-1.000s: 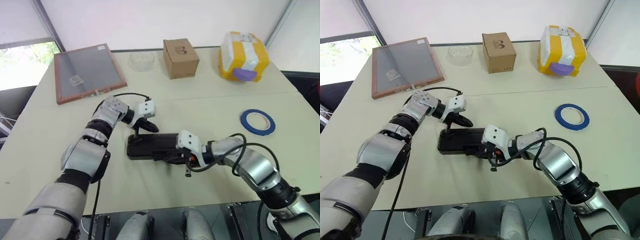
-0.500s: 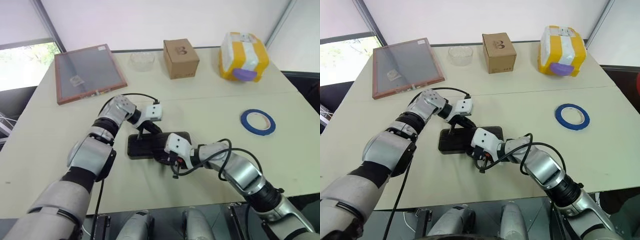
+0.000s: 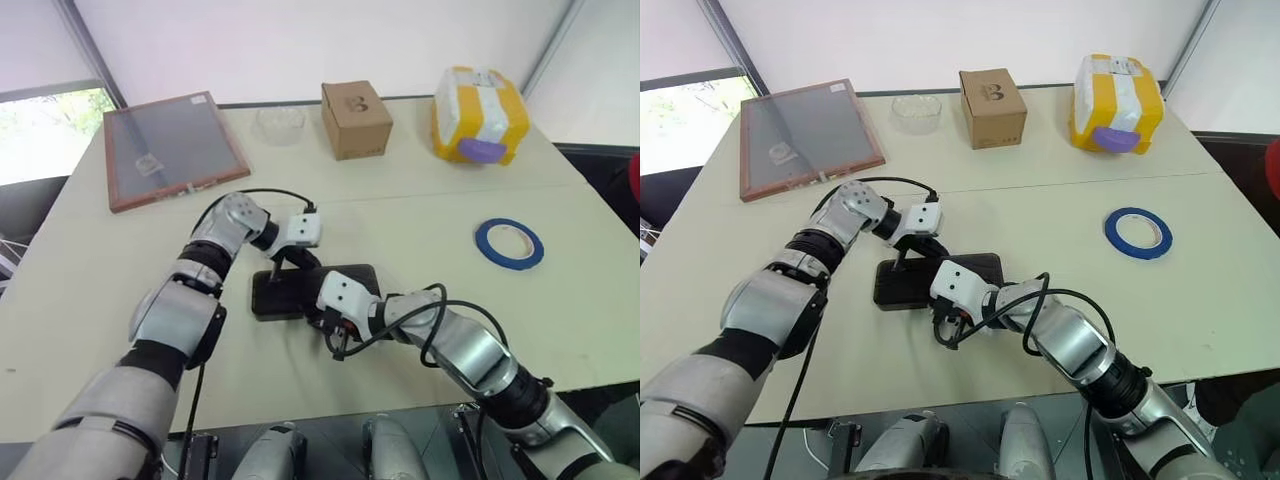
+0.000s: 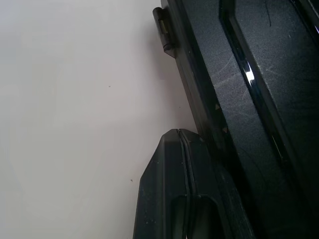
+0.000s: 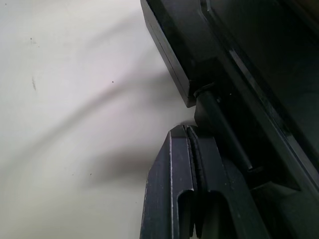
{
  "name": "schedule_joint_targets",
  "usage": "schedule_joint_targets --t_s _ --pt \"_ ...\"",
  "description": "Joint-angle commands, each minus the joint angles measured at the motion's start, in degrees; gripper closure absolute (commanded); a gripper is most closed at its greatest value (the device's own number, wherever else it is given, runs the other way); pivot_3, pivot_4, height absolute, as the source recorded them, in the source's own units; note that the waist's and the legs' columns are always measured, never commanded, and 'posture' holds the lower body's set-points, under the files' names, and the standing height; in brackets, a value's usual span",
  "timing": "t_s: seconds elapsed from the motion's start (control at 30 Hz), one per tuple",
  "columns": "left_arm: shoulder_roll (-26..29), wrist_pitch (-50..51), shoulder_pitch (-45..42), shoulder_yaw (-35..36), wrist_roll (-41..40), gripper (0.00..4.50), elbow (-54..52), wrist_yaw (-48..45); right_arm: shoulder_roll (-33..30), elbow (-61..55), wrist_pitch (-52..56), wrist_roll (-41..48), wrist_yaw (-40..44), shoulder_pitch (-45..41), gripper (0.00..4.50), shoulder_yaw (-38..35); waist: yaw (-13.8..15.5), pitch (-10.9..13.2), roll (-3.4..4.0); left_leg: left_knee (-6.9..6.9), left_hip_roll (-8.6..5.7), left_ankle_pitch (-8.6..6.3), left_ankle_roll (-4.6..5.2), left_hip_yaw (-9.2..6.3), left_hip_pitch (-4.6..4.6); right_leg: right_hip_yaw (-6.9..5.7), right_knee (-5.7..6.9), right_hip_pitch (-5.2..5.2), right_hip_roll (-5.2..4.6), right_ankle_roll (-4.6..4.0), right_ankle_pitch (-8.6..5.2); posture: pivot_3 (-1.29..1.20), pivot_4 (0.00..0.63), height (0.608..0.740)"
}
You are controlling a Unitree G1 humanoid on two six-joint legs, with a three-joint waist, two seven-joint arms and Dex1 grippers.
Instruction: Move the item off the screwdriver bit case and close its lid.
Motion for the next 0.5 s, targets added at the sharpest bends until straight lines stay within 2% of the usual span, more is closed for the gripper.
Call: schedule_joint_targets --t_s 0.03,0.3,0.5 --pt "-2.81 -2.15 5.61 -4.17 1.98 4.5 0.61 -8.79 -0.2 5.79 1.23 -5.58 -7.56 -2.64 4.45 -4.57 -0.05 -0.13 0.0 -0.01 0.0 0.0 0.0 0.0 0.01 0.0 0.0 0.0 0.0 0.0 0.0 0.0 0.15 0.74" --pt "-2.3 -2.27 7.73 -3.82 1.47 4.5 -0.95 -7.66 1.21 2.67 3.28 -4.03 -7.36 -1.0 4.45 -5.82 -0.16 -0.67 0.01 -0.08 0.0 -0.01 0.02 0.0 0.11 0.0 0.0 0.06 0.0 0.0 0.0 0.0 0.15 0.74" --pt "-2.54 0.84 8.32 -2.9 -1.04 4.5 -2.48 -12.51 2.79 5.14 2.35 -6.63 -11.98 -1.79 4.45 -6.73 -0.25 -0.83 -0.01 -0.1 0.01 -0.03 0.05 -0.01 0.26 0.0 -0.01 0.21 0.0 0.0 0.0 0.0 0.15 0.74"
